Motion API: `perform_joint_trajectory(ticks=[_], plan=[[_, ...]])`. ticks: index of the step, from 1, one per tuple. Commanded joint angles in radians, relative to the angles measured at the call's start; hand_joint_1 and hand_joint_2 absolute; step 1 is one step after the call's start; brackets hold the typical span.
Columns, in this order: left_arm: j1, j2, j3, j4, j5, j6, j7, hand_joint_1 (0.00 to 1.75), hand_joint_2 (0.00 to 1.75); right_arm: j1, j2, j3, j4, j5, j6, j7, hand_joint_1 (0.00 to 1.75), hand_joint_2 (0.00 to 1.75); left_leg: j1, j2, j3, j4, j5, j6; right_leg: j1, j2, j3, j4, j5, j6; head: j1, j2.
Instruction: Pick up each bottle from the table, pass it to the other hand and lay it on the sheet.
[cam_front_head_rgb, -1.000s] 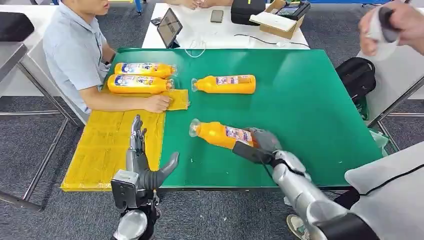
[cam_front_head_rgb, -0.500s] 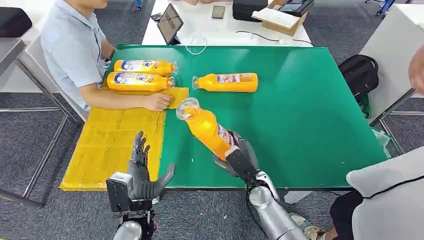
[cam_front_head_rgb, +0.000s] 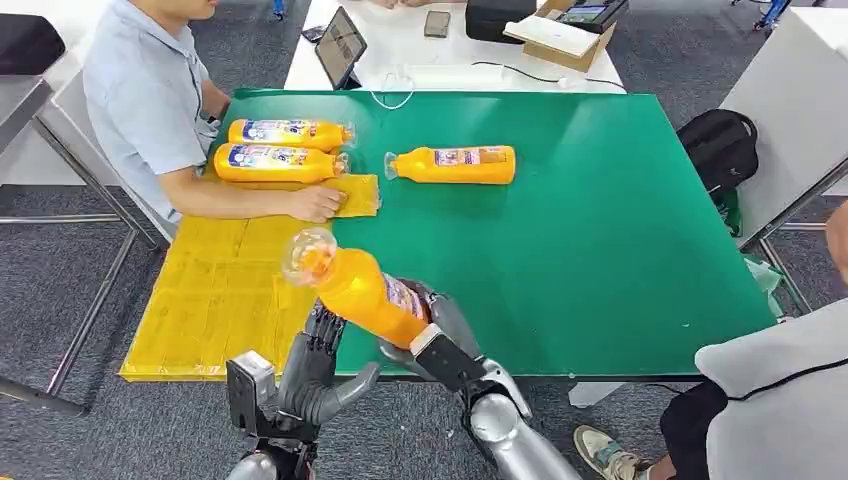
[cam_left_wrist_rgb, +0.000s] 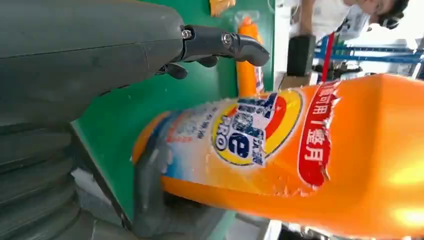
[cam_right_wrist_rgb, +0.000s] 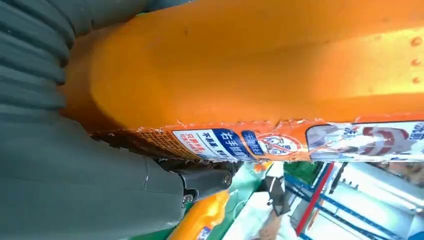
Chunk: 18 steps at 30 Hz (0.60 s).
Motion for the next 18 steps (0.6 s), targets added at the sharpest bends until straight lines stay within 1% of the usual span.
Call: perform_joint_trajectory(ticks=[1, 4, 5, 7, 9, 12, 16, 17, 18], plan=[[-0.095, 0.026, -0.074, 0.052, 0.028, 0.022, 0.010, 0.00, 1.75, -0.044, 0.019, 0.233, 0.165, 0.027, -0.017, -0.048, 1.75, 1.75, 0.001, 0.001, 0.002, 0.000, -0.001, -0.002, 0.002, 0.000, 0.003, -0.001, 0.000, -0.002, 0.000, 0.000], [-0.109, 0.020, -0.085, 0.068, 0.110, 0.020, 0.045, 0.00, 1.75, -0.060, 0.029, 0.266, 0.187, 0.007, -0.021, -0.050, 1.75, 1.75, 0.001, 0.000, 0.003, -0.001, -0.001, -0.002, 0.001, 0.000, 0.003, -0.001, -0.001, -0.002, 0.000, 0.000], [-0.110, 0.010, -0.073, 0.067, 0.104, 0.059, 0.023, 0.00, 1.75, -0.058, 0.042, 0.259, 0.192, -0.023, 0.003, -0.040, 1.75, 1.75, 0.001, -0.001, 0.002, -0.001, 0.000, -0.001, 0.001, -0.001, 0.002, -0.001, 0.000, -0.002, 0.000, 0.000], [-0.121, 0.007, -0.070, 0.060, 0.112, 0.096, 0.003, 0.00, 1.75, -0.070, 0.038, 0.297, 0.209, 0.012, -0.008, -0.035, 1.75, 1.75, 0.001, 0.000, 0.002, 0.000, 0.000, -0.001, 0.001, 0.000, 0.002, -0.001, 0.000, -0.002, -0.001, 0.000], [-0.125, 0.009, -0.066, 0.045, 0.116, 0.130, -0.007, 0.00, 1.75, -0.073, 0.039, 0.314, 0.233, -0.001, 0.008, -0.033, 1.75, 1.75, 0.001, 0.000, 0.002, 0.000, 0.000, -0.002, 0.001, -0.001, 0.002, 0.000, -0.001, -0.002, 0.000, 0.000], [-0.127, 0.013, -0.060, 0.042, 0.142, 0.132, 0.010, 0.00, 1.75, -0.083, 0.029, 0.341, 0.252, 0.010, 0.016, -0.030, 1.75, 1.75, 0.001, -0.002, 0.002, 0.000, 0.000, -0.002, 0.002, -0.003, 0.003, -0.001, -0.001, -0.002, -0.001, 0.000], [-0.127, 0.013, -0.060, 0.042, 0.142, 0.132, 0.010, 0.00, 1.75, -0.083, 0.029, 0.341, 0.252, 0.010, 0.016, -0.030, 1.75, 1.75, 0.001, -0.001, 0.002, 0.000, 0.000, -0.001, 0.001, -0.003, 0.002, -0.001, 0.000, -0.002, 0.000, 0.000], [-0.115, 0.001, -0.053, 0.034, 0.148, 0.131, 0.003, 0.00, 1.75, -0.087, 0.026, 0.346, 0.252, 0.012, 0.022, -0.027, 1.75, 1.75, 0.002, -0.002, 0.003, 0.000, 0.000, -0.002, 0.002, -0.003, 0.004, -0.001, -0.001, -0.003, -0.001, 0.000], [-0.109, -0.003, -0.054, 0.026, 0.146, 0.132, 0.004, 0.00, 1.75, -0.089, 0.024, 0.353, 0.256, 0.018, 0.021, -0.018, 1.68, 1.75, 0.001, -0.002, 0.002, 0.000, 0.000, -0.001, 0.001, -0.004, 0.003, -0.001, -0.001, -0.002, 0.000, 0.000]])
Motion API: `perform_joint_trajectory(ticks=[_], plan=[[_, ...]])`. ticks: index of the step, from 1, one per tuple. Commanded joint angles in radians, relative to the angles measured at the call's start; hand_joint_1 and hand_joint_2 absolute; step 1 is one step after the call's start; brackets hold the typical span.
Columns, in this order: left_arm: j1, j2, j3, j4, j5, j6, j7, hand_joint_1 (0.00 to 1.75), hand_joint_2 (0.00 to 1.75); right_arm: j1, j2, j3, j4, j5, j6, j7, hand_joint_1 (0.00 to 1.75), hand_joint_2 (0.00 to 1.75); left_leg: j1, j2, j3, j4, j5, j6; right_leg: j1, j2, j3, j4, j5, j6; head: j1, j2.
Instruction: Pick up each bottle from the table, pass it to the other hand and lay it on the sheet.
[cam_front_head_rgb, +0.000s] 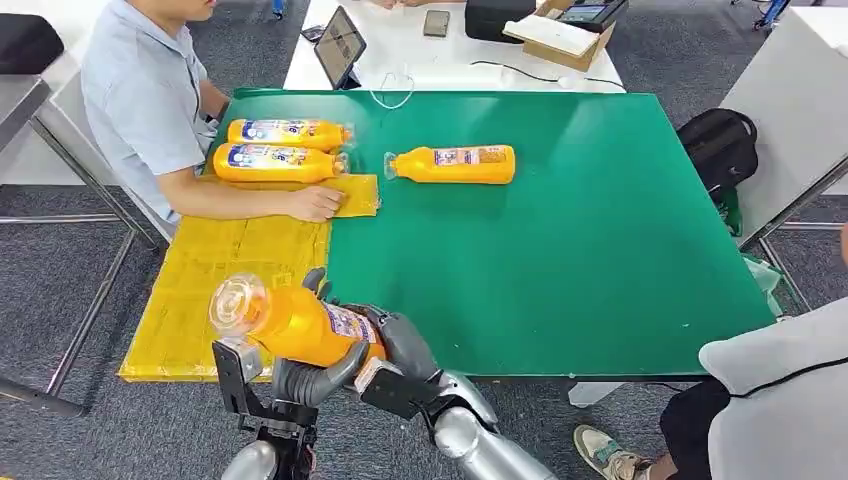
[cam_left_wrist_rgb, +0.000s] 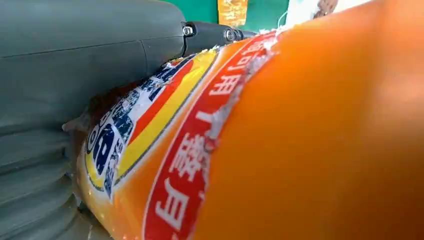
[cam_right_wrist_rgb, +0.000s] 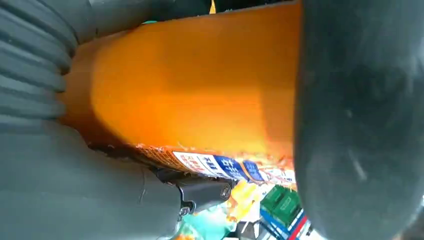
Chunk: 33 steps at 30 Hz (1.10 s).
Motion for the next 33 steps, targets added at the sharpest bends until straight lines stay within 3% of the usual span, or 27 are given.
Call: perform_joint_trajectory(ticks=[1, 2, 3, 4, 5, 6, 9, 10, 11, 12, 14, 15, 20, 22, 23, 25, 27, 29, 31, 32, 33], plan=[[-0.064, -0.006, -0.025, 0.016, 0.020, -0.004, 0.007, 0.38, 1.75, -0.012, -0.008, 0.131, 0.107, 0.036, 0.009, 0.017, 0.31, 1.75, 0.001, -0.002, 0.001, 0.000, 0.000, -0.001, 0.001, -0.002, 0.002, -0.001, 0.000, -0.001, 0.000, 0.000], [-0.056, -0.008, -0.018, 0.012, 0.038, -0.008, 0.018, 1.75, 1.75, -0.007, -0.003, 0.125, 0.108, 0.035, -0.010, 0.023, 0.00, 1.75, 0.002, -0.002, 0.002, 0.000, -0.001, -0.002, 0.002, -0.003, 0.004, -0.001, -0.001, -0.002, 0.000, 0.000], [-0.052, -0.005, -0.014, 0.009, 0.062, -0.026, 0.030, 1.75, 1.75, -0.002, 0.004, 0.116, 0.107, 0.032, -0.030, 0.021, 0.00, 1.75, 0.001, -0.002, 0.002, 0.000, 0.000, -0.001, 0.001, -0.003, 0.003, -0.001, -0.001, -0.002, 0.000, 0.000], [-0.046, -0.005, -0.006, 0.000, 0.097, -0.056, 0.025, 1.75, 1.75, 0.005, 0.006, 0.115, 0.089, 0.047, -0.085, -0.018, 0.00, 0.00, 0.002, -0.002, 0.003, 0.000, -0.001, -0.002, 0.002, -0.003, 0.005, -0.001, -0.001, -0.003, 0.000, 0.000], [-0.048, -0.003, -0.002, -0.004, 0.128, -0.087, 0.015, 1.75, 1.75, 0.019, 0.013, 0.103, 0.064, 0.061, -0.186, -0.107, 0.00, 0.00, 0.003, -0.002, 0.004, 0.000, -0.002, -0.003, 0.003, -0.003, 0.006, -0.001, -0.002, -0.004, 0.000, 0.000], [-0.047, -0.005, 0.009, -0.009, 0.142, -0.096, 0.008, 1.75, 1.75, 0.033, 0.016, 0.104, 0.038, 0.044, -0.197, -0.113, 0.00, 1.75, 0.002, -0.002, 0.002, 0.000, -0.001, -0.002, 0.002, -0.003, 0.003, -0.001, -0.001, -0.003, 0.000, 0.000], [-0.026, -0.005, 0.094, -0.039, 0.219, -0.127, -0.008, 1.75, 1.75, 0.095, 0.002, 0.112, -0.108, -0.005, -0.222, -0.113, 0.00, 1.75, 0.001, -0.002, 0.000, 0.001, -0.001, -0.001, 0.002, -0.002, 0.001, 0.000, -0.001, -0.002, 0.001, 0.000], [-0.018, -0.004, 0.125, -0.045, 0.229, -0.135, -0.007, 1.75, 1.75, 0.121, -0.009, 0.107, -0.183, -0.045, -0.243, -0.113, 0.00, 0.00, 0.002, -0.001, 0.001, 0.001, -0.002, -0.002, 0.003, -0.001, 0.002, 0.000, -0.002, -0.003, 0.000, 0.000], [-0.010, -0.006, 0.159, -0.051, 0.167, -0.094, -0.050, 1.75, 1.75, 0.137, -0.033, 0.132, -0.256, -0.108, -0.250, -0.113, 0.00, 0.00, 0.001, 0.000, 0.000, 0.001, -0.001, -0.001, 0.001, 0.000, 0.001, 0.000, -0.001, -0.002, 0.000, 0.000], [0.001, -0.012, 0.184, -0.061, 0.117, -0.064, -0.091, 1.75, 1.75, 0.148, -0.050, 0.146, -0.309, -0.173, -0.194, -0.113, 0.00, 1.75, 0.002, 0.001, 0.002, 0.001, -0.002, -0.002, 0.002, 0.000, 0.002, 0.001, -0.002, -0.003, 0.000, 0.000], [0.026, -0.008, 0.206, -0.087, 0.094, -0.083, -0.097, 1.75, 1.75, 0.176, -0.080, 0.173, -0.430, -0.176, -0.175, -0.113, 0.00, 1.75, 0.002, 0.000, 0.001, 0.002, -0.002, -0.002, 0.002, -0.002, 0.002, 0.001, -0.002, -0.003, 0.000, 0.000], [0.038, -0.011, 0.216, -0.099, 0.077, -0.092, -0.112, 1.75, 1.75, 0.194, -0.089, 0.175, -0.503, -0.193, -0.187, -0.113, 0.00, 0.00, 0.002, -0.001, -0.001, 0.001, -0.001, -0.002, 0.002, -0.001, 0.001, 0.001, -0.001, -0.002, 0.001, 0.000], [0.040, -0.012, 0.217, -0.101, 0.077, -0.095, -0.110, 1.75, 1.75, 0.200, -0.092, 0.170, -0.514, -0.194, -0.193, -0.113, 0.00, 0.00, 0.002, 0.000, 0.001, 0.000, -0.001, -0.002, 0.002, 0.000, 0.002, 0.000, -0.001, -0.002, -0.001, 0.000], [0.026, -0.024, 0.229, -0.087, 0.134, -0.135, -0.064, 1.75, 1.75, 0.212, -0.092, 0.141, -0.574, -0.186, -0.290, -0.113, 0.00, 0.00, 0.002, -0.002, 0.000, 0.000, -0.001, -0.001, 0.002, -0.003, 0.002, -0.001, -0.001, -0.002, 0.000, 0.000], [0.015, -0.025, 0.237, -0.072, 0.138, -0.129, -0.054, 1.75, 1.75, 0.221, -0.090, 0.117, -0.553, -0.229, -0.272, -0.113, 0.00, 0.00, 0.003, -0.004, 0.001, 0.001, -0.001, -0.002, 0.003, -0.005, 0.004, -0.001, -0.002, -0.003, 0.001, 0.000], [-0.019, -0.009, 0.252, -0.017, 0.027, -0.007, -0.051, 1.75, 1.75, 0.242, -0.089, 0.072, -0.535, -0.308, -0.122, -0.113, 0.00, 0.00, 0.002, -0.002, 0.001, 0.001, -0.002, -0.002, 0.002, -0.002, 0.002, 0.000, -0.001, -0.003, 0.001, 0.000], [-0.064, 0.005, 0.254, 0.055, -0.090, 0.076, -0.079, 1.75, 1.75, 0.260, -0.092, 0.067, -0.541, -0.296, -0.062, -0.113, 0.00, 0.00, 0.002, -0.003, 0.002, -0.001, 0.000, -0.002, 0.002, -0.004, 0.004, -0.002, -0.001, -0.003, 0.001, 0.000], [-0.119, 0.006, 0.259, 0.158, -0.211, 0.178, -0.070, 1.75, 1.75, 0.281, -0.079, 0.048, -0.534, -0.287, -0.082, -0.113, 0.00, 0.00, 0.002, -0.007, 0.003, -0.002, 0.001, -0.002, 0.002, -0.007, 0.005, -0.003, -0.001, -0.003, 0.001, 0.000], [-0.212, -0.008, 0.292, 0.356, -0.604, 0.409, -0.054, 1.75, 1.75, 0.284, -0.055, 0.009, -0.501, -0.309, -0.126, -0.113, 0.00, 0.00, 0.002, -0.006, 0.004, -0.002, 0.000, -0.003, 0.003, -0.007, 0.006, -0.002, -0.001, -0.004, 0.000, 0.000], [-0.212, -0.008, 0.292, 0.356, -0.604, 0.409, -0.054, 1.75, 1.75, 0.284, -0.055, 0.009, -0.501, -0.309, -0.126, -0.113, 0.00, 0.00, 0.001, -0.007, 0.003, -0.003, 0.001, -0.002, 0.001, -0.007, 0.005, -0.002, -0.001, -0.002, 0.001, 0.000], [-0.238, -0.038, 0.370, 0.414, -0.729, 0.409, -0.085, 1.75, 1.75, 0.275, -0.050, 0.000, -0.482, -0.320, -0.124, -0.113, 0.00, 0.00, 0.000, -0.008, 0.003, -0.003, 0.002, -0.002, 0.001, -0.007, 0.005, -0.002, -0.001, -0.002, 0.000, 0.000]])
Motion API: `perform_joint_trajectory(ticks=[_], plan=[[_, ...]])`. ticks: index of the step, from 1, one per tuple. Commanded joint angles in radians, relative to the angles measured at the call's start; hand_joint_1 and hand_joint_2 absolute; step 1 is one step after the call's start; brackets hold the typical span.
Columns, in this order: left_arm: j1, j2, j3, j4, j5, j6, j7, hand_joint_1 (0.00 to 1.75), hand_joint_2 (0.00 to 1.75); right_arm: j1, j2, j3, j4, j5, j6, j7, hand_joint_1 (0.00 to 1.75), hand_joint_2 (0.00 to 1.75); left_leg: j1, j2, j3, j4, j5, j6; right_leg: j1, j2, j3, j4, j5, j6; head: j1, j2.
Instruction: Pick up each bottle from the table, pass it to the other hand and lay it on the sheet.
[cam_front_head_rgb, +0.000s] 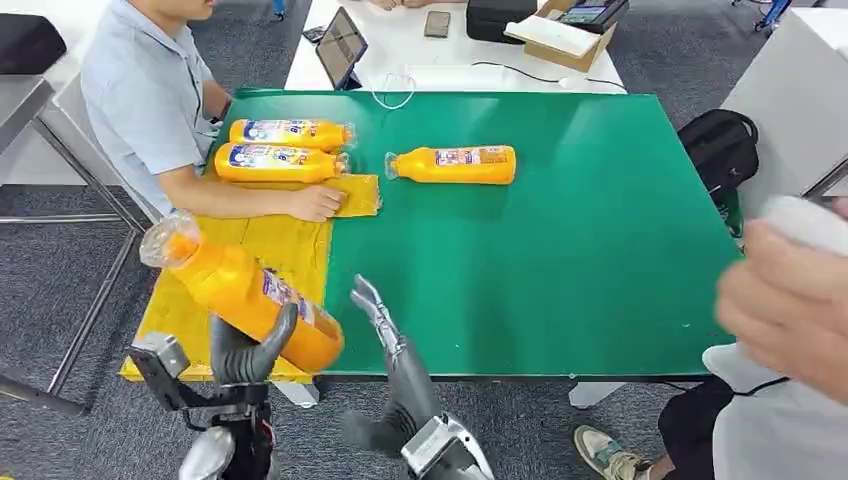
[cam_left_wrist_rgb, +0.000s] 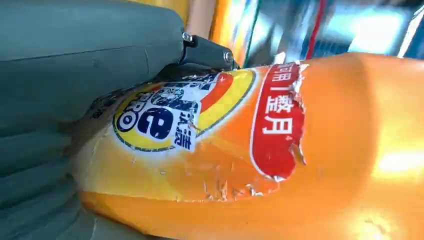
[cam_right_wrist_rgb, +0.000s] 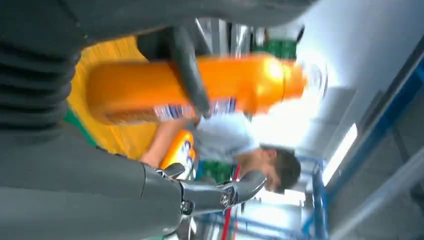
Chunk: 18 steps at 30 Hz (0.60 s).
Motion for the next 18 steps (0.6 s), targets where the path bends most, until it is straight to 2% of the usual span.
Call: perform_joint_trajectory(ticks=[1, 3, 4, 8, 9, 10, 12, 13, 14, 18], plan=[[-0.246, -0.075, 0.274, 0.491, -0.896, 0.304, 0.020, 1.75, 1.75, 0.031, 0.027, -0.107, 0.064, -0.061, -0.029, 0.001, 0.00, 0.00, 0.001, -0.003, 0.005, -0.003, 0.001, -0.002, 0.002, -0.005, 0.006, -0.003, 0.000, -0.003, 0.000, 0.000], [-0.272, -0.077, 0.342, 0.523, -1.054, 0.304, 0.034, 1.75, 1.75, 0.021, 0.034, -0.107, 0.079, -0.061, -0.030, 0.001, 0.00, 0.00, 0.002, 0.000, 0.004, -0.002, 0.001, -0.002, 0.002, -0.001, 0.004, -0.002, 0.000, -0.003, 0.000, 0.000], [-0.285, -0.087, 0.384, 0.530, -1.217, 0.304, 0.065, 1.75, 1.75, 0.015, 0.039, -0.105, 0.095, -0.064, -0.033, 0.001, 0.00, 0.00, 0.002, 0.000, 0.004, -0.002, 0.000, -0.002, 0.002, -0.001, 0.005, -0.002, 0.000, -0.003, 0.000, 0.000], [-0.285, -0.087, 0.384, 0.530, -1.217, 0.304, 0.065, 1.75, 1.75, 0.015, 0.039, -0.105, 0.095, -0.064, -0.033, 0.001, 0.00, 0.00, 0.001, 0.003, 0.002, -0.001, 0.000, -0.001, 0.001, 0.000, 0.003, -0.001, 0.000, -0.002, 0.000, 0.000], [-0.298, -0.081, 0.396, 0.539, -1.301, 0.304, 0.093, 1.75, 1.75, 0.015, 0.039, -0.100, 0.097, -0.064, -0.031, 0.001, 0.00, 0.00, 0.002, 0.003, 0.003, -0.001, 0.000, -0.002, 0.002, 0.000, 0.004, -0.001, 0.000, -0.002, 0.000, 0.000], [-0.315, -0.068, 0.392, 0.551, -1.484, 0.304, 0.171, 1.75, 1.75, 0.010, 0.039, -0.093, 0.104, -0.059, -0.037, 0.001, 0.00, 0.00, 0.001, 0.002, 0.003, -0.001, 0.000, -0.002, 0.001, -0.001, 0.004, -0.001, -0.001, -0.002, 0.000, 0.000], [-0.344, -0.043, 0.361, 0.588, -1.549, 0.304, 0.248, 1.75, 1.75, 0.003, 0.042, -0.086, 0.122, -0.068, -0.031, 0.001, 0.00, 0.00, 0.001, 0.002, 0.002, -0.001, 0.000, -0.002, 0.001, -0.001, 0.002, 0.000, 0.000, -0.002, 0.000, 0.000], [-0.360, 0.057, 0.140, 0.588, -1.442, 0.304, 0.408, 1.75, 1.75, 0.002, 0.042, -0.085, 0.123, -0.070, -0.037, 0.001, 0.00, 0.00, 0.001, 0.000, 0.001, -0.001, 0.001, -0.001, 0.001, -0.002, 0.002, 0.000, 0.000, -0.002, 0.000, 0.000], [-0.395, 0.031, 0.203, 0.677, -1.484, 0.304, 0.388, 1.75, 1.75, 0.002, 0.044, -0.085, 0.130, -0.067, -0.041, 0.001, 0.00, 0.00, 0.002, -0.001, 0.003, -0.001, 0.000, -0.002, 0.002, -0.003, 0.004, -0.001, -0.001, -0.003, 0.000, 0.000], [-0.418, 0.030, 0.203, 0.719, -1.515, 0.304, 0.403, 1.75, 1.75, 0.003, 0.043, -0.083, 0.131, -0.065, -0.041, 0.001, 0.00, 0.00, 0.001, 0.002, 0.002, -0.001, 0.000, -0.002, 0.002, 0.000, 0.003, 0.000, 0.000, -0.002, 0.000, 0.000]])
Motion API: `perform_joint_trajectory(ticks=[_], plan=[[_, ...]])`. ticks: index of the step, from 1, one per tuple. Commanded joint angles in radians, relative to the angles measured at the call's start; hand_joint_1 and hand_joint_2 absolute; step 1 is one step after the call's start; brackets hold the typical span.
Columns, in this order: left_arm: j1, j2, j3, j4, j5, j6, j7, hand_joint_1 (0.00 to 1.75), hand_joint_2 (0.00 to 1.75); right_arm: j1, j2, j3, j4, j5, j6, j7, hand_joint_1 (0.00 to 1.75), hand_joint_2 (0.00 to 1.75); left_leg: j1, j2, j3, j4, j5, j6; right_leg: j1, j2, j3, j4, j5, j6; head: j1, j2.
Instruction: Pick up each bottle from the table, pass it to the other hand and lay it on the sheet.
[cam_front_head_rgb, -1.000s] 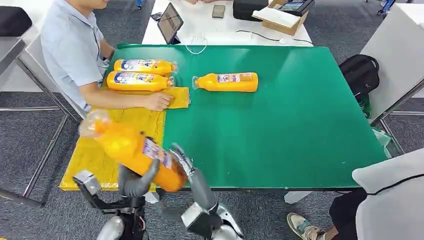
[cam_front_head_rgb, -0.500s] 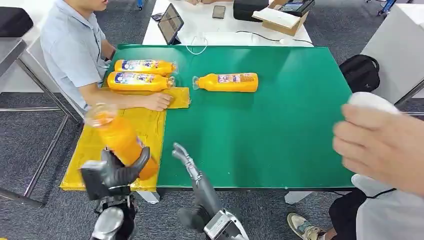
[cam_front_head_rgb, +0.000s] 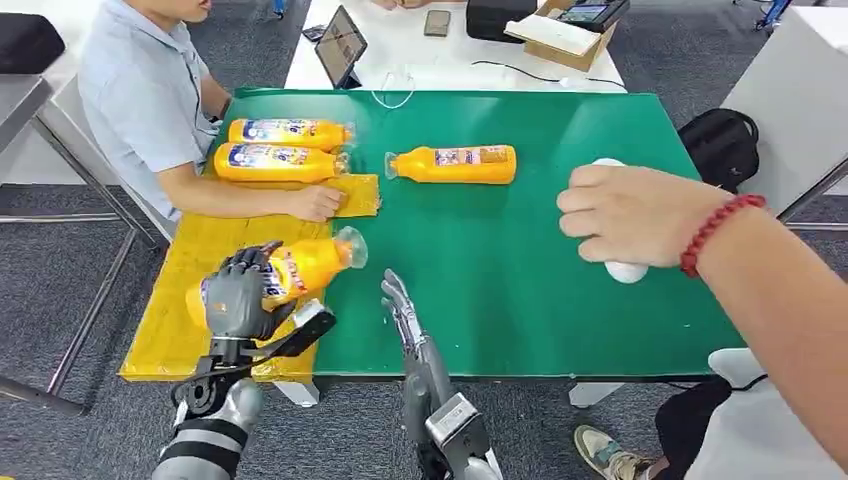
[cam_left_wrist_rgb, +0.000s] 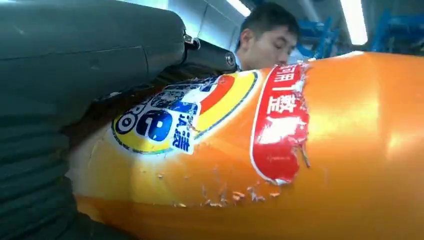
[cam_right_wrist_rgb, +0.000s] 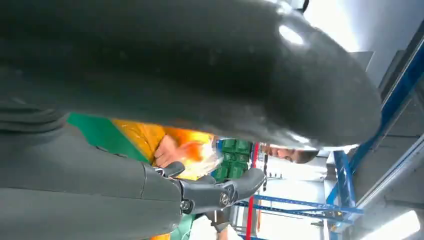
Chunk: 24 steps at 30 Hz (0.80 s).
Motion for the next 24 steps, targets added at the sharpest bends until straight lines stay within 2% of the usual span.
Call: perform_joint_trajectory(ticks=[1, 2, 6, 7, 8, 9, 10, 11, 16, 20, 24], plan=[[-0.145, 0.074, -0.087, 0.252, -0.008, 0.000, 0.084, 1.75, 1.75, -0.018, 0.017, -0.007, 0.090, -0.003, -0.009, 0.001, 0.00, 0.00, 0.001, 0.000, 0.002, -0.001, 0.000, -0.001, 0.001, 0.000, 0.002, 0.000, 0.000, -0.002, 0.000, 0.000], [-0.183, 0.095, -0.117, 0.324, -0.150, 0.000, 0.183, 1.75, 1.75, -0.024, 0.021, -0.005, 0.122, -0.018, 0.000, 0.001, 0.00, 0.00, 0.001, 0.000, 0.002, -0.001, 0.000, -0.002, 0.002, -0.001, 0.003, -0.001, 0.000, -0.003, 0.000, 0.000], [-0.322, 0.075, -0.064, 0.640, -0.038, -0.015, 0.172, 1.75, 1.75, -0.022, 0.026, -0.018, 0.152, -0.029, -0.022, 0.001, 0.00, 0.00, 0.001, -0.003, 0.003, -0.001, 0.001, -0.002, 0.001, -0.002, 0.004, -0.001, 0.000, -0.002, 0.000, 0.000], [-0.345, 0.064, -0.048, 0.690, 0.004, -0.093, 0.146, 1.68, 1.75, -0.021, 0.026, -0.026, 0.169, -0.031, -0.021, 0.001, 0.00, 0.00, 0.001, -0.003, 0.003, -0.001, 0.001, -0.001, 0.001, -0.002, 0.004, -0.001, 0.000, -0.002, 0.000, 0.000], [-0.347, 0.059, -0.047, 0.695, 0.015, -0.109, 0.135, 1.34, 1.75, -0.020, 0.024, -0.031, 0.173, -0.031, -0.024, 0.001, 0.00, 0.00, 0.002, -0.003, 0.003, -0.001, 0.001, -0.002, 0.002, -0.003, 0.005, -0.001, 0.000, -0.002, 0.000, 0.000], [-0.345, 0.049, -0.034, 0.706, 0.067, -0.188, 0.093, 0.54, 1.75, -0.013, 0.026, -0.043, 0.184, -0.030, -0.021, 0.002, 0.00, 0.00, 0.001, -0.003, 0.003, -0.001, 0.001, -0.002, 0.001, -0.003, 0.004, -0.001, 0.000, -0.002, 0.000, 0.000], [-0.339, 0.046, -0.035, 0.704, 0.068, -0.185, 0.092, 0.07, 1.75, -0.012, 0.024, -0.045, 0.184, -0.028, -0.020, 0.001, 0.00, 0.00, 0.002, -0.003, 0.003, 0.000, 0.001, -0.002, 0.002, -0.003, 0.005, -0.001, 0.000, -0.003, 0.000, 0.000], [-0.327, 0.040, -0.030, 0.696, 0.119, -0.274, 0.045, 0.00, 1.75, -0.008, 0.029, -0.058, 0.195, -0.023, -0.016, 0.001, 0.00, 0.00, 0.001, -0.003, 0.004, -0.001, 0.001, -0.002, 0.002, -0.002, 0.005, -0.002, 0.000, -0.002, 0.000, 0.000], [-0.251, 0.030, -0.066, 0.602, 0.332, -0.495, -0.101, 0.00, 1.75, -0.006, 0.045, -0.092, 0.216, 0.001, -0.003, 0.001, 0.00, 0.00, 0.001, 0.000, 0.005, -0.002, 0.000, -0.002, 0.001, 0.000, 0.006, -0.002, 0.000, -0.002, 0.000, 0.000], [-0.221, 0.021, -0.088, 0.528, 0.481, -0.556, -0.151, 0.00, 1.75, -0.002, 0.048, -0.105, 0.213, 0.013, -0.008, 0.001, 0.00, 0.00, 0.000, -0.006, 0.009, -0.002, 0.001, -0.001, 0.000, -0.006, 0.011, -0.002, 0.000, -0.002, 0.000, 0.000], [-0.222, 0.018, -0.090, 0.526, 0.481, -0.557, -0.151, 0.00, 1.75, -0.002, 0.047, -0.105, 0.213, 0.014, -0.008, 0.001, 0.00, 0.00, 0.000, -0.006, 0.011, -0.002, 0.001, -0.002, 0.000, -0.005, 0.013, -0.002, 0.000, -0.002, 0.000, 0.000]])
